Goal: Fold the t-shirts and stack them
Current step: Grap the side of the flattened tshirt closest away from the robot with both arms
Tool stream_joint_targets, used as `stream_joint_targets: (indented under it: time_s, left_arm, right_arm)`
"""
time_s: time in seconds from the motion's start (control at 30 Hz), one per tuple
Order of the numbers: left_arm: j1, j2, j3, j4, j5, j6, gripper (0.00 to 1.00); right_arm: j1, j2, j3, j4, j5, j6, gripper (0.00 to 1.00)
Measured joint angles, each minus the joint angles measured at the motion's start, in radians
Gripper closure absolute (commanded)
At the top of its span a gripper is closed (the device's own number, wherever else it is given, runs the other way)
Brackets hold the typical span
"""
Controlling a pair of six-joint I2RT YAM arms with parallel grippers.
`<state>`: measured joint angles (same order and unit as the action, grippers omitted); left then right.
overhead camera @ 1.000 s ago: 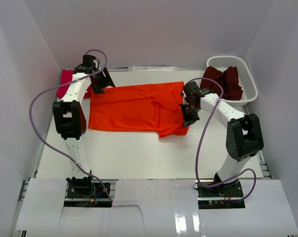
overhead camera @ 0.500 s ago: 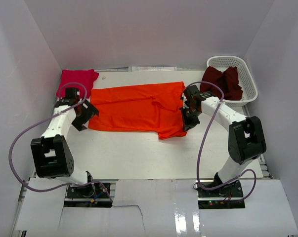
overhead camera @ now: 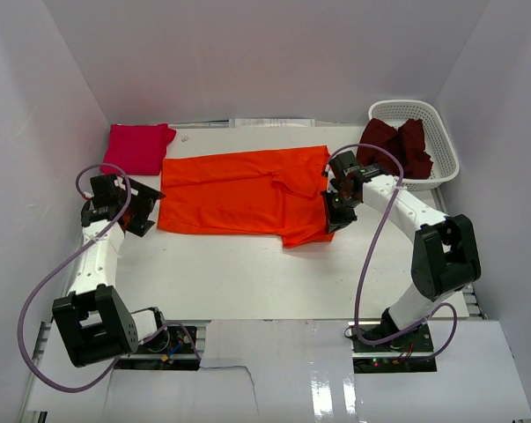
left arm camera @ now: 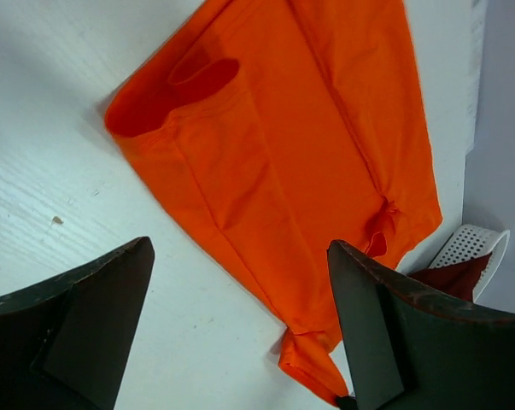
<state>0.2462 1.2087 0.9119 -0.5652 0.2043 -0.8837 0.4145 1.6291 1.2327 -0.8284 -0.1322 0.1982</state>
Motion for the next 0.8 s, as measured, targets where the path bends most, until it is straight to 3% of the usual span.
stream_joint_targets:
  time_s: [0.2,0.53,0.8]
  left_arm:
    - [0.0,0.0,-0.121,0.03,-0.025,-0.155,0.08]
    - [-0.002,0.123,-0.087,0.085,-0.122,-0.266,0.09]
    - [-0.024,0.307,-0.084,0.117,-0.169,-0.303,0.12]
  right_arm:
    - [0.0,-0.005,-0.014,0.001,-0.003,0.0,0.92]
    - [0.0,-0.016,-0.02,0.003,-0.009,0.001,0.92]
    - [0.0,-0.019,-0.02,0.002,-0.009,0.0,0.92]
